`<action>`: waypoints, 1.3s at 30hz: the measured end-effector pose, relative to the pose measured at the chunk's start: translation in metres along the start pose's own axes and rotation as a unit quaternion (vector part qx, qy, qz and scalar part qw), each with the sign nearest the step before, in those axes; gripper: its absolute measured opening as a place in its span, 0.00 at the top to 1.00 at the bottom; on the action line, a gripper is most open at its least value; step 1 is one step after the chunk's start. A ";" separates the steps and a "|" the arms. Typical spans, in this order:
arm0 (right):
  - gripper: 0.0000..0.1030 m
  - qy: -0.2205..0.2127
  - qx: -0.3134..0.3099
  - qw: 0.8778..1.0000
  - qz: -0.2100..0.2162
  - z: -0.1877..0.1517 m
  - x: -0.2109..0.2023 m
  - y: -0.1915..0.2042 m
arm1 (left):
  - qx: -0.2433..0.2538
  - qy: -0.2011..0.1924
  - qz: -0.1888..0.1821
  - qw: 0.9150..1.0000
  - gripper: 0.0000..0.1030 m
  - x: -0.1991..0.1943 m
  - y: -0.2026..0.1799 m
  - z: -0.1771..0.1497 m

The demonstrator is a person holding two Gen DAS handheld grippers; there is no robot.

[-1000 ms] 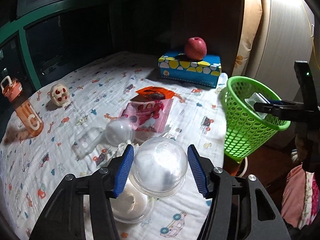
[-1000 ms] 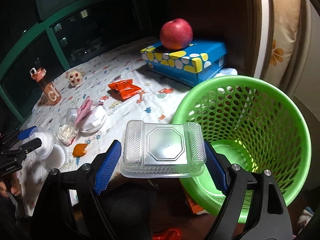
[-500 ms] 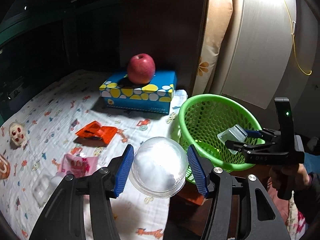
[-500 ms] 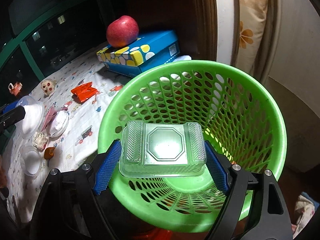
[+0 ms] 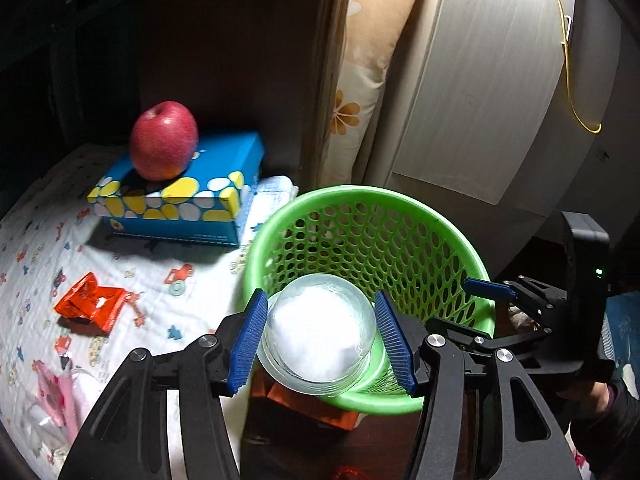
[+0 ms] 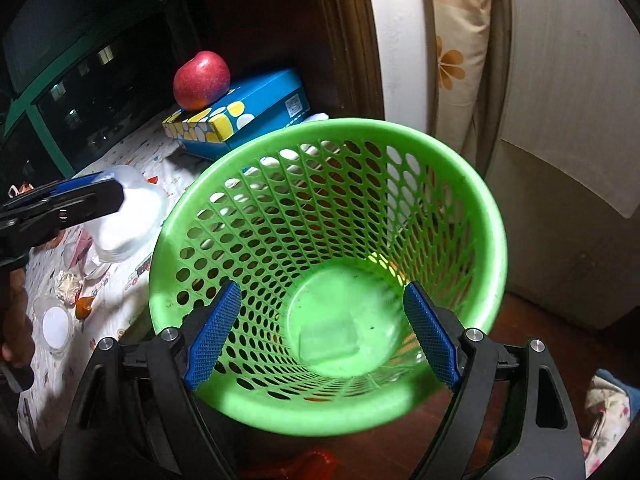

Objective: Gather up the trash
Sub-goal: 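Open the right tool to drop the box into the basket while the left tool drops the bowl in, then grasp the clear round lid with the left tool while the right tool returns over the bed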

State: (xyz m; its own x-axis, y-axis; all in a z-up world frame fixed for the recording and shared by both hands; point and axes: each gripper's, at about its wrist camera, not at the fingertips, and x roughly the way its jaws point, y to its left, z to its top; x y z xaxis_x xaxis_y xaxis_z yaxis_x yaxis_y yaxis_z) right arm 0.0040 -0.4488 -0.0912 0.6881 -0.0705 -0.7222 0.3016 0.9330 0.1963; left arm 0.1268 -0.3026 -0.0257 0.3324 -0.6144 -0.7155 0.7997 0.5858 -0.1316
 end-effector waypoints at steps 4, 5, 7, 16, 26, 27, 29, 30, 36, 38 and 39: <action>0.18 -0.013 0.006 1.000 -0.001 -0.005 -0.012 -0.007 | 0.005 0.014 -0.007 1.000 0.48 0.016 -0.013 0.003; 0.18 -0.015 0.007 1.000 -0.001 -0.006 -0.014 -0.008 | 0.004 0.016 -0.009 1.000 0.48 0.020 -0.015 0.004; 0.18 -0.018 0.009 1.000 0.000 -0.009 -0.019 -0.010 | 0.001 0.024 -0.015 1.000 0.48 0.028 -0.018 0.004; 0.18 -0.022 0.010 1.000 -0.001 -0.025 -0.029 -0.010 | -0.002 0.028 -0.030 0.999 0.39 0.035 -0.029 0.000; 0.18 -0.043 -0.018 0.999 0.020 -0.023 -0.044 0.021 | -0.025 -0.010 0.029 0.999 0.39 -0.023 -0.001 -0.024; 0.18 -0.045 -0.021 0.999 0.022 -0.022 -0.044 0.026 | -0.026 -0.013 0.039 0.999 0.39 -0.031 0.004 -0.028; 0.18 -0.046 -0.030 0.998 0.028 -0.020 -0.045 0.037 | -0.030 -0.019 0.057 0.998 0.38 -0.045 0.013 -0.038; 0.18 -0.047 -0.033 0.998 0.030 -0.020 -0.045 0.041 | -0.034 -0.022 0.071 0.997 0.37 -0.053 0.020 -0.044; 0.17 -0.041 -0.060 0.996 0.055 -0.018 -0.038 0.080 | -0.075 -0.030 0.135 0.988 0.37 -0.092 0.061 -0.080; 0.17 -0.039 -0.069 0.995 0.066 -0.017 -0.035 0.093 | -0.091 -0.032 0.155 0.983 0.37 -0.107 0.075 -0.094; 0.17 -0.038 -0.073 0.994 0.070 -0.017 -0.033 0.098 | -0.100 -0.031 0.169 0.980 0.37 -0.114 0.084 -0.104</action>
State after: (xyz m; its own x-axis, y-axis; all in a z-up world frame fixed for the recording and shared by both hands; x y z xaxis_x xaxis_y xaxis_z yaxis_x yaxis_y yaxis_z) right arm -0.0007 -0.3489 -0.0591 0.7660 0.0426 -0.6414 0.1039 0.9765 0.1889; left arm 0.1040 -0.1286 -0.0259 0.5955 -0.3950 -0.6996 0.5267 0.8495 -0.0312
